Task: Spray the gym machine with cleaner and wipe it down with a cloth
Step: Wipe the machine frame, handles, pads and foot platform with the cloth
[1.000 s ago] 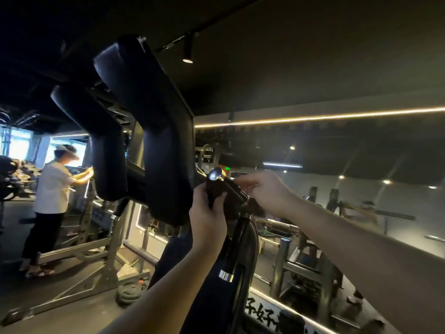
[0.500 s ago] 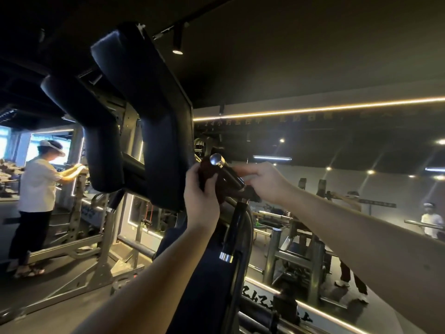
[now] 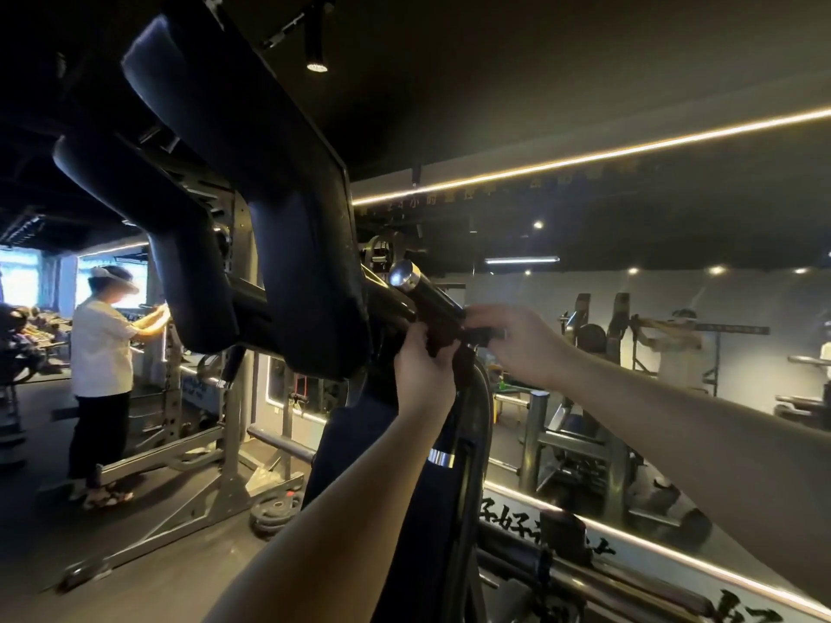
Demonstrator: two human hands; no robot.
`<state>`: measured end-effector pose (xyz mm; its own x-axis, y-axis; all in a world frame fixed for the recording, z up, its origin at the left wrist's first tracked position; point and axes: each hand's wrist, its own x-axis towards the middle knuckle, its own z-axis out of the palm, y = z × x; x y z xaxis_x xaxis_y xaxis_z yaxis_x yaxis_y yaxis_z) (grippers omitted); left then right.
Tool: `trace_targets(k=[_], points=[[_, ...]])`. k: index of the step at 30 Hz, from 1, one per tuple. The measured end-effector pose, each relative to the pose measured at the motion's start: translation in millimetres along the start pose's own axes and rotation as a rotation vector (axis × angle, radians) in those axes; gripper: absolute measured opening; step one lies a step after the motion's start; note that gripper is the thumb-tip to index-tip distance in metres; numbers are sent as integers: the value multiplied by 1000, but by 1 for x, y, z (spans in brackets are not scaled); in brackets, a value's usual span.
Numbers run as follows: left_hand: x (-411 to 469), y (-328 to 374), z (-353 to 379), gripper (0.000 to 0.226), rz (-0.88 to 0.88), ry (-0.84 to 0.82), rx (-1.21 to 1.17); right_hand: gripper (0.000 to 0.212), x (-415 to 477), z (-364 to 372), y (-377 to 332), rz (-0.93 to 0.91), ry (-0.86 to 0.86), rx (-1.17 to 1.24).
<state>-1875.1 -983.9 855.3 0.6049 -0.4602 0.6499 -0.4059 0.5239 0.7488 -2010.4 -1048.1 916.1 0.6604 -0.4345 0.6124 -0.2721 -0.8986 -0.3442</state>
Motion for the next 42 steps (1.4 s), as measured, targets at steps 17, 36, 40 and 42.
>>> trace_targets(k=[17,36,40,42], points=[[-33,12,-15,42,189,-355,444,39,-74,39,12,524,-55,1382],[-38,-46,-37,14,-18,-349,610,32,-26,84,15,411,546,934],[-36,-52,-39,16,-33,-333,641,26,-21,83,22,415,578,761],[-37,-54,-38,19,-62,-308,610,18,-24,88,32,400,557,770]])
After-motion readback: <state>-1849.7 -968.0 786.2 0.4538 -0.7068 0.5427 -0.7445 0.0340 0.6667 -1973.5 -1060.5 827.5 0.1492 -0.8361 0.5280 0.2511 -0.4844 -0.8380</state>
